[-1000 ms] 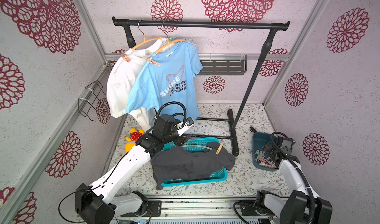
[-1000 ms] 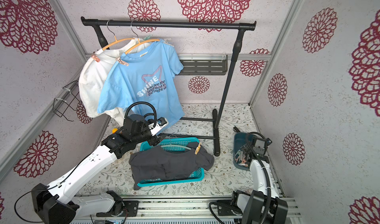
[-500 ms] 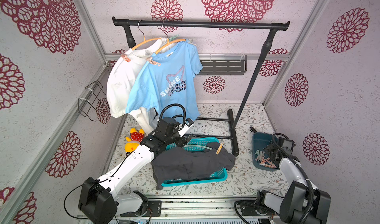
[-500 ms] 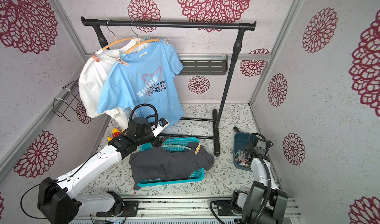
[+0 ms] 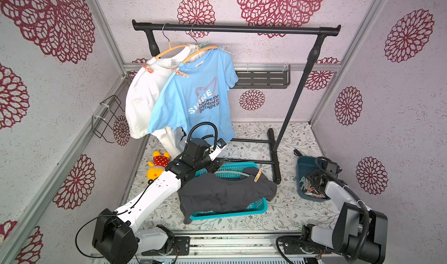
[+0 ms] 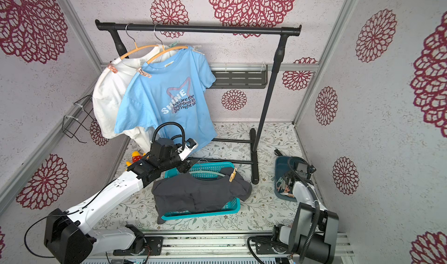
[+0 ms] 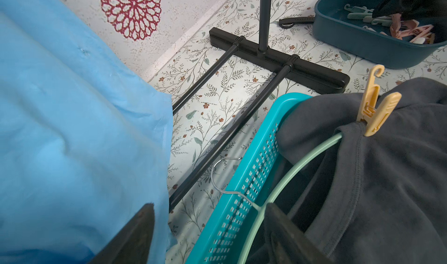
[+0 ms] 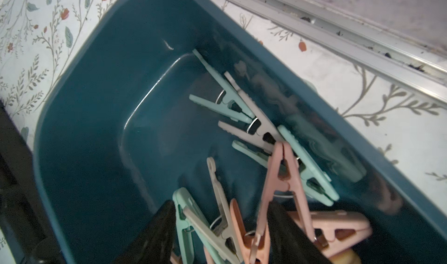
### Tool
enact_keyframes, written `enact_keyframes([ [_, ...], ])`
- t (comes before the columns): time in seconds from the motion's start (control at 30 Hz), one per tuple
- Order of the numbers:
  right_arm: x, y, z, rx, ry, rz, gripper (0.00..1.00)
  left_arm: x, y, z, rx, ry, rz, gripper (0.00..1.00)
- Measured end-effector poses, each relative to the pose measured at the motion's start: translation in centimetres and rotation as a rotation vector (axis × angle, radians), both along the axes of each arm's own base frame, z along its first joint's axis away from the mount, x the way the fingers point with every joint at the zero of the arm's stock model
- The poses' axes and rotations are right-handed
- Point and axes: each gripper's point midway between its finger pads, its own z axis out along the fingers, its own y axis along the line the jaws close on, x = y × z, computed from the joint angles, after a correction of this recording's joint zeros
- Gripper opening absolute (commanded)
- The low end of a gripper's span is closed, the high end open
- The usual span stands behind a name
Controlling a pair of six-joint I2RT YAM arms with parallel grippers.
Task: Use clothespins to secure the t-shirt on both sides of the hanger
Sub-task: Pick up the clothespin from the storage box.
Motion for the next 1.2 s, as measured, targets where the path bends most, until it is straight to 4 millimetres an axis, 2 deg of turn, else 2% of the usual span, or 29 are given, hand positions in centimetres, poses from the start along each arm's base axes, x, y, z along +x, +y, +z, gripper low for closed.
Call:
enact_keyframes([
  [0.3, 0.1, 0.3, -0.4, -0.009, 0.012, -0.017, 0.59, 0.2, 0.5, -0.1, 0.015, -0.002, 0.018, 0.73],
  [0.63, -0.3, -0.3, -0.9, -0.023, 0.032, -0.061, 0.59, 0.3, 0.9, -0.4, 0.034, 0.002, 0.033, 0.73],
  [0.97, -0.7, -0.1, -1.8, -0.040, 0.037, -0.065, 0.49, 0.2, 0.9, -0.5, 0.032, 0.008, 0.029, 0.69],
  [1.2, -0.3, 0.0, -1.8, -0.048, 0.031, -0.057, 0.36, 0.1, 0.7, -0.4, 0.021, 0.015, 0.025, 0.67],
])
